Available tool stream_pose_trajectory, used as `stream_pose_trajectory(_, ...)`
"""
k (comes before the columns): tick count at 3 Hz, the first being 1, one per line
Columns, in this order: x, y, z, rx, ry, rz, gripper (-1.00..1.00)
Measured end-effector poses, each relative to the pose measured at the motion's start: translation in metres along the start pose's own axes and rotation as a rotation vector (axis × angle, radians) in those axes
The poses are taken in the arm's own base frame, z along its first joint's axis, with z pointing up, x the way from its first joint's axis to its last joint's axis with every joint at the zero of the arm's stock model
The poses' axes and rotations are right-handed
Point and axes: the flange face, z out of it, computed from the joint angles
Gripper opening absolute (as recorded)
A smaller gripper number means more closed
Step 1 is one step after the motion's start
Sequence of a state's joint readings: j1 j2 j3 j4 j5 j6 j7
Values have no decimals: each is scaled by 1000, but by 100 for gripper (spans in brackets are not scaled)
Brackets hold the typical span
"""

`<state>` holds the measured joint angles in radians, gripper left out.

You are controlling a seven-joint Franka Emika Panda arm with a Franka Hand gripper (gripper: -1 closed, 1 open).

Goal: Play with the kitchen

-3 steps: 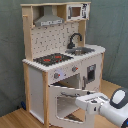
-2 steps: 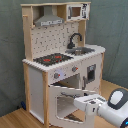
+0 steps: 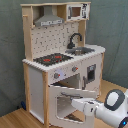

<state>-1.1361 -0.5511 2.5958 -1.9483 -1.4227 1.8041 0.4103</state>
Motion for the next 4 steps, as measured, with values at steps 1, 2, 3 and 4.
stream_pose_trajectory(1,5,-13,0,4,15,76,100)
stream_pose_trajectory(2,7,-26,1,2,16,163,100)
stream_pose_trajectory(3,6,-36,3,1,11,249,100)
stream_pose_trajectory(4,1,-46,7,5,2,328,100)
